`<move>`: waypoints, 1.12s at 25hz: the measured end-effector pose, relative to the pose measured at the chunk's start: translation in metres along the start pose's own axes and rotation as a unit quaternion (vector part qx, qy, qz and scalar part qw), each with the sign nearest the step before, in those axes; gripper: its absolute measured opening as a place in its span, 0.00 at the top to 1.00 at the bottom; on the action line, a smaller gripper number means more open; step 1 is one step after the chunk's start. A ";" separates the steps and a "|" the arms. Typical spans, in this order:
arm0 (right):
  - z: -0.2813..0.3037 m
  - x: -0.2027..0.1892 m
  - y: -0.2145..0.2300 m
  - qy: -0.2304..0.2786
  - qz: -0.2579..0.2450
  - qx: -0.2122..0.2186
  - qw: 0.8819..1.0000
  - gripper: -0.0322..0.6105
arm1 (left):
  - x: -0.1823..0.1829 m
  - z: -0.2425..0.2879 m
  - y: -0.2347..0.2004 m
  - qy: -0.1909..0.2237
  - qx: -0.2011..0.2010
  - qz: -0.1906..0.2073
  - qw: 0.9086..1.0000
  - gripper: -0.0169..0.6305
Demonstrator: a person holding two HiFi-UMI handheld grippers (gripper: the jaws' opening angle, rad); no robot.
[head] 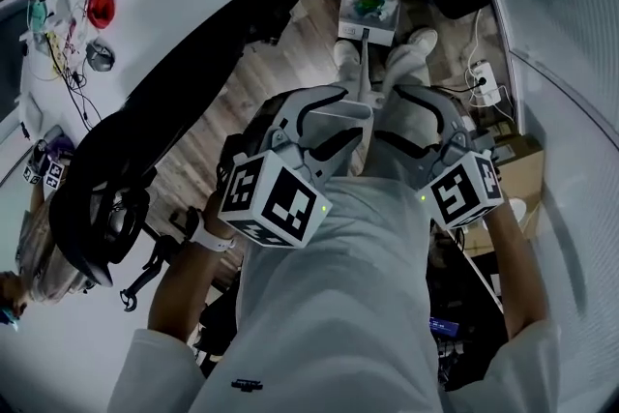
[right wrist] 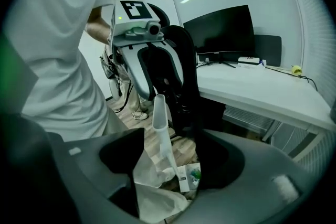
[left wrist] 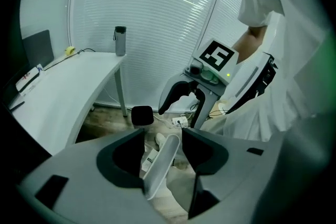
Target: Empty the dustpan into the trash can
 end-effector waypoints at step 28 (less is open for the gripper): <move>0.116 -0.061 0.002 -0.053 -0.079 0.027 0.995 0.48 | -0.021 0.058 0.001 -0.090 0.005 0.167 0.982 0.73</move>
Point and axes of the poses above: the fingertips, and each gripper's own axes: z forward along the fingers, y to its right, x out of its top, the point moved 1 cm from there along -z, backward along the fingers, and after that the axes turned 12 degrees about -y, right-handed, at the moved point
